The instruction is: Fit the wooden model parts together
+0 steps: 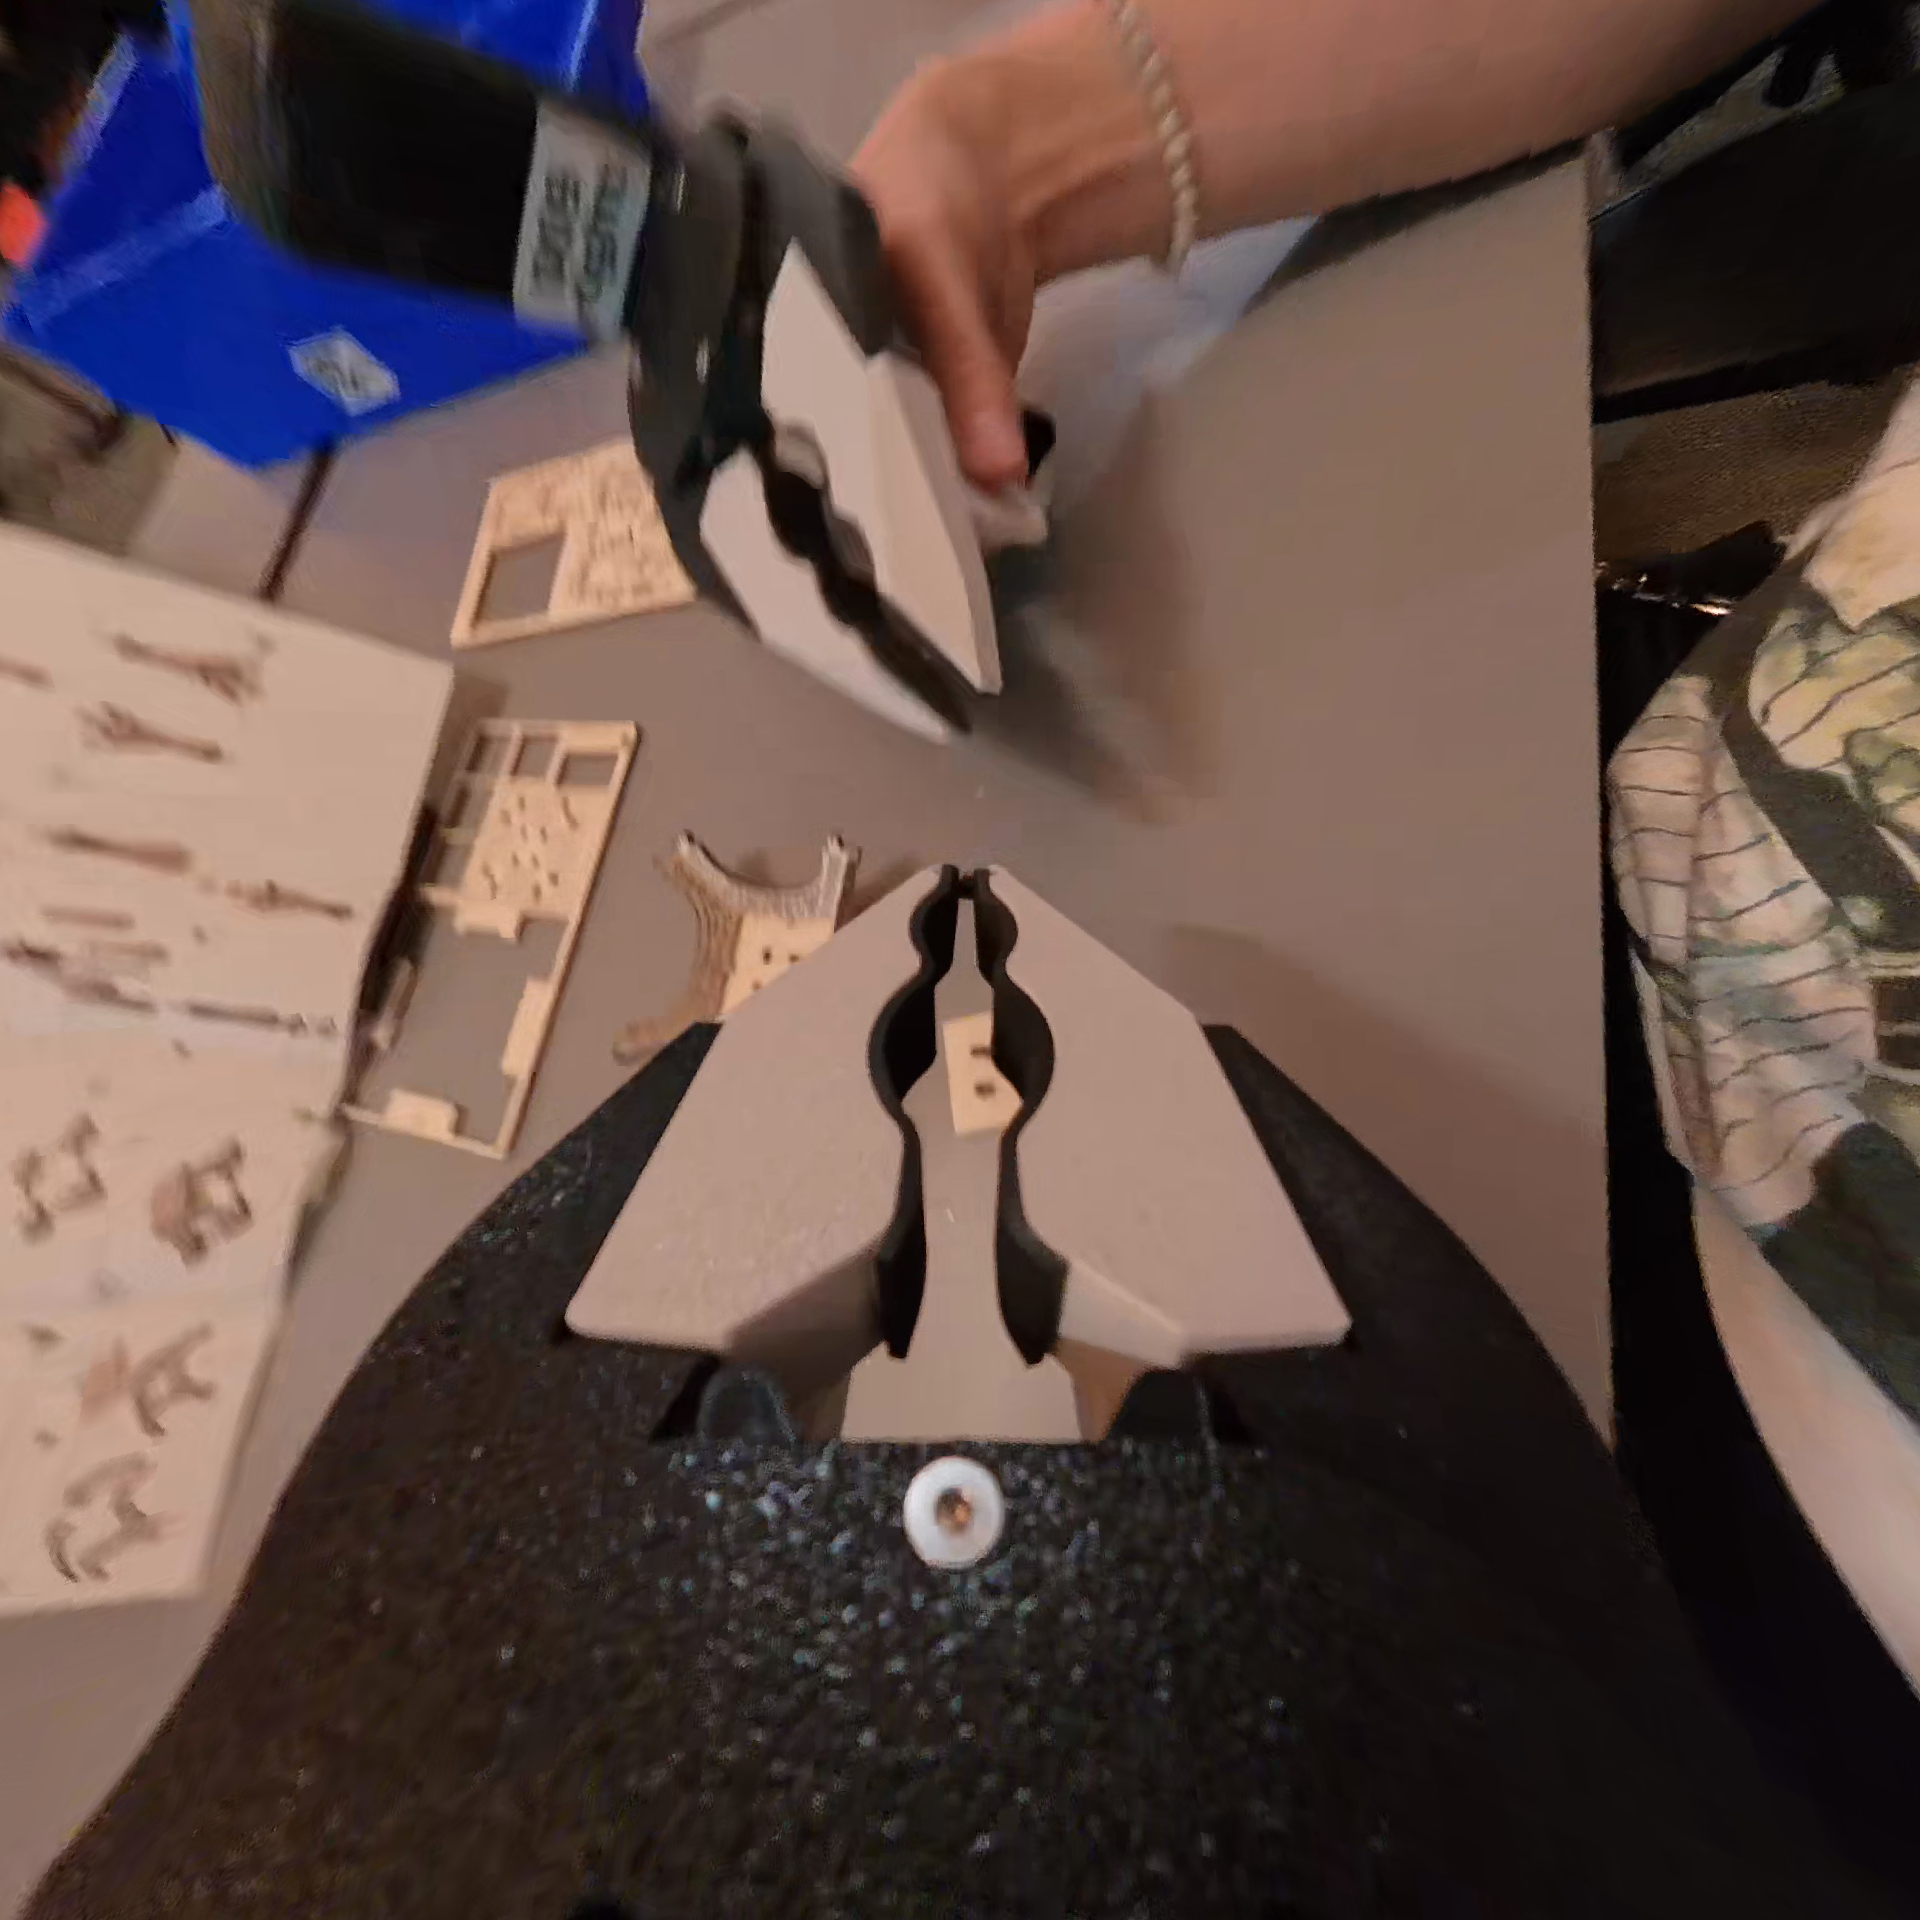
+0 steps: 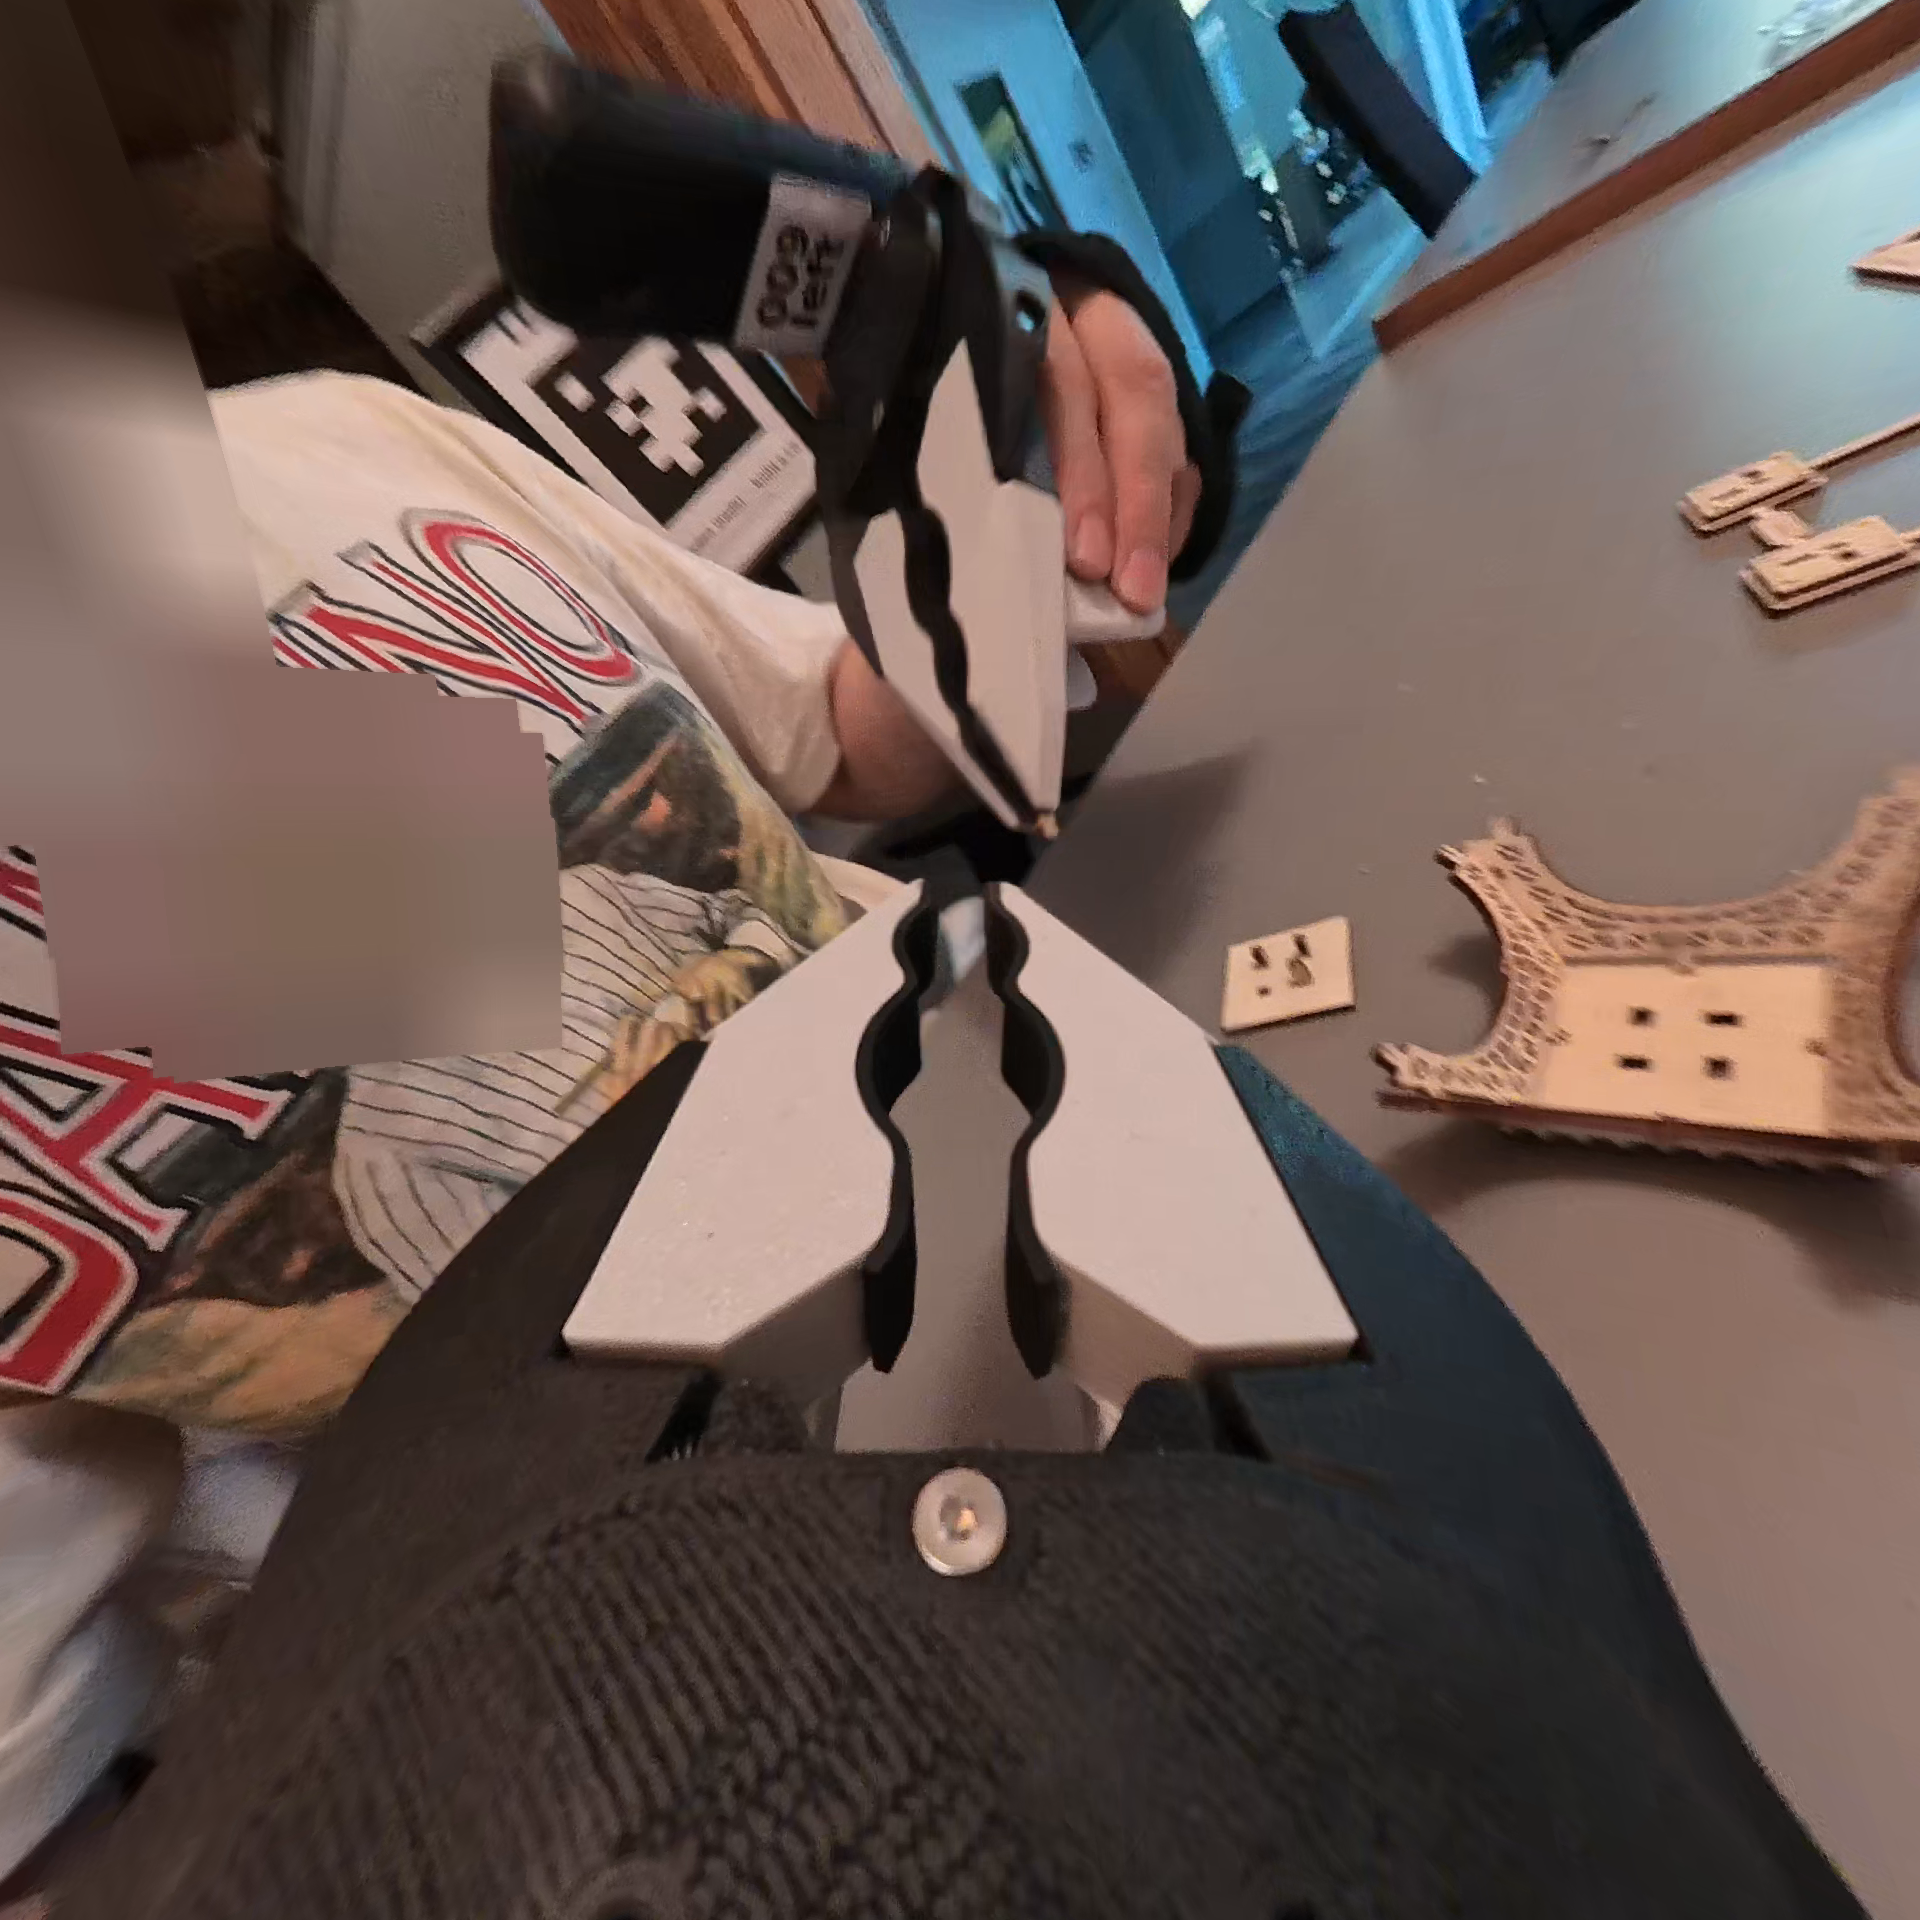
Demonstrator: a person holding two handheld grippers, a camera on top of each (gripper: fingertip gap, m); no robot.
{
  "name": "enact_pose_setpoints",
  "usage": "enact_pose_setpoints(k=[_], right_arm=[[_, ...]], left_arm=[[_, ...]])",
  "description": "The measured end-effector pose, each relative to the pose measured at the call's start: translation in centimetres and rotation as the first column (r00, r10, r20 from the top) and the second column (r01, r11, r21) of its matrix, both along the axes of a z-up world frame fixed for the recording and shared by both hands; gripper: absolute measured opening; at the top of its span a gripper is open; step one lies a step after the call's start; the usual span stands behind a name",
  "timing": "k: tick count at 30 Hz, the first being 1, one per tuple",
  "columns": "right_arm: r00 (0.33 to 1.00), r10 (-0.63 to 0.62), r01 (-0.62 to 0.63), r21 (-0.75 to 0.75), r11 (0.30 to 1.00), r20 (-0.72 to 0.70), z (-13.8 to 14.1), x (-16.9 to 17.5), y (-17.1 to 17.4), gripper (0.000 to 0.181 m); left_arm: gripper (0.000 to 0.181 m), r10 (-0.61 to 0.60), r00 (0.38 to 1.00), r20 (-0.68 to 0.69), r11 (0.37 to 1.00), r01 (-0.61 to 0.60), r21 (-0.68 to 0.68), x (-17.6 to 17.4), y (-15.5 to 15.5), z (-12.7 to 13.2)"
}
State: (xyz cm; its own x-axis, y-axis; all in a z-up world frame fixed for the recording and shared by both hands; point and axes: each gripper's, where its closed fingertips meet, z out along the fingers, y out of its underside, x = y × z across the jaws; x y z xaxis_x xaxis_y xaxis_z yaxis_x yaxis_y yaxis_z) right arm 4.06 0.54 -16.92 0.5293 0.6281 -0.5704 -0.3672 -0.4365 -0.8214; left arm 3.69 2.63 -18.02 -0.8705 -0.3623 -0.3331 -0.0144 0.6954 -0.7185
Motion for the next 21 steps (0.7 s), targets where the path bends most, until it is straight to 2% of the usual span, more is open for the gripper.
enact_pose_setpoints(k=[2, 3, 5, 7, 10, 12, 14, 16, 17, 18, 21], right_arm=[[0.976, -0.105, 0.115, -0.043, 0.992, 0.19, -1.8, 1.5, 0.4, 0.001], [0.933, -0.159, 0.183, -0.046, 0.982, 0.323, -3.0, 2.5, 0.7, 0.008], [0.798, -0.207, 0.259, -0.013, 0.966, 0.565, -4.8, 4.0, 0.8, 0.01], [0.698, -0.215, 0.267, 0.031, 0.963, 0.683, -5.5, 4.1, 1.1, 0.016], [0.65, -0.192, 0.225, 0.056, 0.973, 0.735, -6.1, 3.3, 1.5, 0.018], [0.687, -0.194, 0.209, 0.065, 0.976, 0.7, -5.7, 2.6, 1.5, 0.018], [0.797, -0.195, 0.185, 0.077, 0.98, 0.571, -4.1, 1.2, 1.6, 0.017], [0.911, -0.165, 0.142, 0.088, 0.986, 0.379, -2.0, -0.2, 1.5, 0.008], [0.941, -0.15, 0.128, 0.093, 0.987, 0.303, -1.2, -0.5, 1.4, 0.0], [0.962, -0.131, 0.113, 0.09, 0.99, 0.239, -0.7, -0.7, 1.2, 0.0], [0.988, -0.084, 0.073, 0.092, 0.993, 0.126, 0.2, -1.1, 0.7, 0.0]], left_arm=[[0.0, 0.059, 0.994, -0.089, 0.998, -0.059, 0.002, 0.0, 1.1, -0.9], [0.0, 0.074, 0.991, -0.113, 0.997, -0.073, 0.009, 0.0, 1.4, -1.3], [0.0, 0.102, 0.985, -0.141, 0.994, -0.097, 0.045, 0.0, 1.8, -2.1], [0.0, 0.108, 0.981, -0.161, 0.992, -0.095, 0.082, -0.1, 1.8, -2.8], [0.0, 0.113, 0.978, -0.177, 0.988, -0.091, 0.126, 0.1, 1.9, -3.7], [0.0, 0.12, 0.978, -0.172, 0.986, -0.098, 0.131, 0.5, 2.1, -3.9], [0.0, 0.06, 0.991, -0.116, 0.992, -0.047, 0.115, 0.5, 1.6, -3.4], [0.0, -0.061, 0.995, 0.076, 0.994, 0.053, 0.099, 0.6, 0.7, -1.9], [0.0, -0.111, 0.979, 0.173, 0.991, 0.096, 0.092, 0.5, 0.3, -0.9], [0.0, -0.148, 0.957, 0.248, 0.988, 0.13, 0.087, 0.3, 0.0, 0.0], [0.0, -0.222, 0.925, 0.307, 0.975, 0.203, 0.093, -0.7, -0.6, 0.9]])
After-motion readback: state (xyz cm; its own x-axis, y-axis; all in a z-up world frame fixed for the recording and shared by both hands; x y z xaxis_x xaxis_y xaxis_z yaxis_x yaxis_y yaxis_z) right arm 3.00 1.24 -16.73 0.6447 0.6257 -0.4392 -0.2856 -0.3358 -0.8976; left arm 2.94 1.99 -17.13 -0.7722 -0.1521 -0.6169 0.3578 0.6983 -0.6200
